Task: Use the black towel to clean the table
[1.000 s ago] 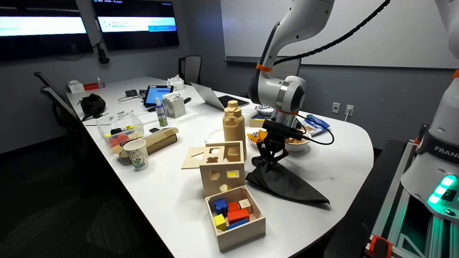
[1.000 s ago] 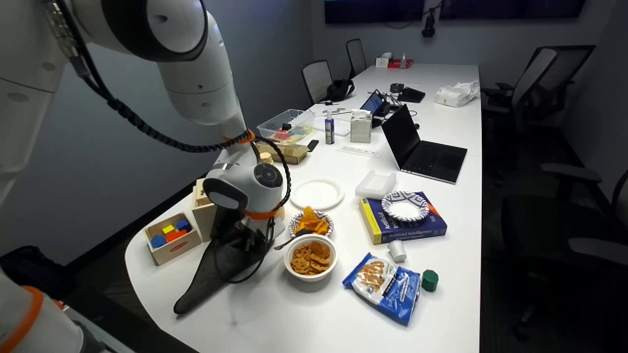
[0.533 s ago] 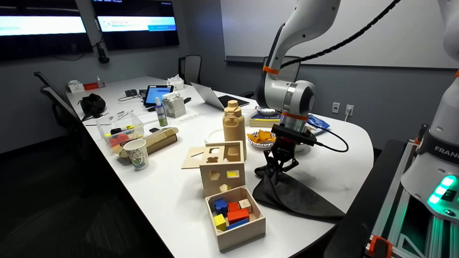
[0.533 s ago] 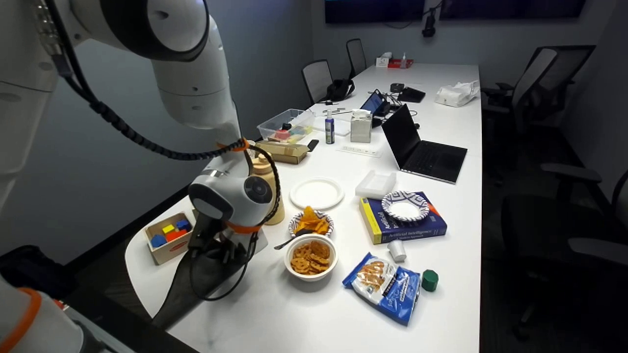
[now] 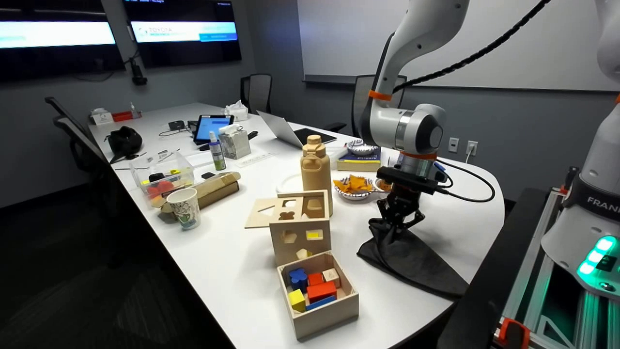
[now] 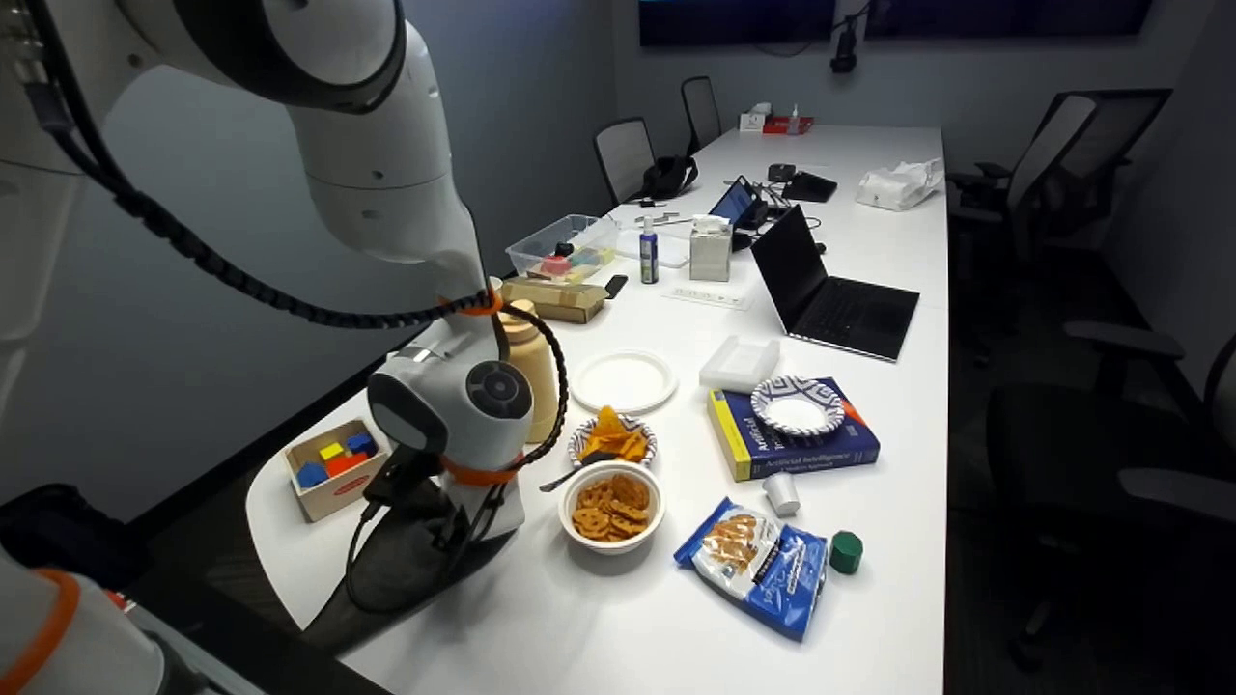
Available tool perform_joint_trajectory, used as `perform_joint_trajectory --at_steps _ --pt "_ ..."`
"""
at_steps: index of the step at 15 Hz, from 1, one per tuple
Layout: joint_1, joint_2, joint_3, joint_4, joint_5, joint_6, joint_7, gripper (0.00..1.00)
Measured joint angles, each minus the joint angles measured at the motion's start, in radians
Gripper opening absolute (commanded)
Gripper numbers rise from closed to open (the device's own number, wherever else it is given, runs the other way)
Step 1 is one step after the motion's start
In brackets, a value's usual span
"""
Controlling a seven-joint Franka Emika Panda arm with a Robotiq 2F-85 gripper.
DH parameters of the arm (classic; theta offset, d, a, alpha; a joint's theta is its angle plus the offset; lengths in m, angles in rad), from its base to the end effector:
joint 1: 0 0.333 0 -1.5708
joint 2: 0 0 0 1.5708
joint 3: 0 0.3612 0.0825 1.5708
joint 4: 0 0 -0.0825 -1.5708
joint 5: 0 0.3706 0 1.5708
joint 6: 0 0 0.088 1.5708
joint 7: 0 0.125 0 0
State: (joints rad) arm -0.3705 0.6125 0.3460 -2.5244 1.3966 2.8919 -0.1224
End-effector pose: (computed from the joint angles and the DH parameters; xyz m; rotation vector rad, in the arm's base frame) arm 0.3753 -0.0344 0.0731 -2.1515 1.7269 0.3592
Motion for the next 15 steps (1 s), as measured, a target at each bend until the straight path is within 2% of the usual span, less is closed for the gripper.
perform_joint_trajectory --at_steps 5,11,15 --pt "-0.002 -0.006 -0.061 0.022 -0.032 0.018 0.098 0.01" --pt "0.030 0.017 -0.122 0.109 -0.237 -0.031 0.234 0.01" --pt "0.054 0.061 -0.108 0.204 -0.324 -0.124 0.237 0.01"
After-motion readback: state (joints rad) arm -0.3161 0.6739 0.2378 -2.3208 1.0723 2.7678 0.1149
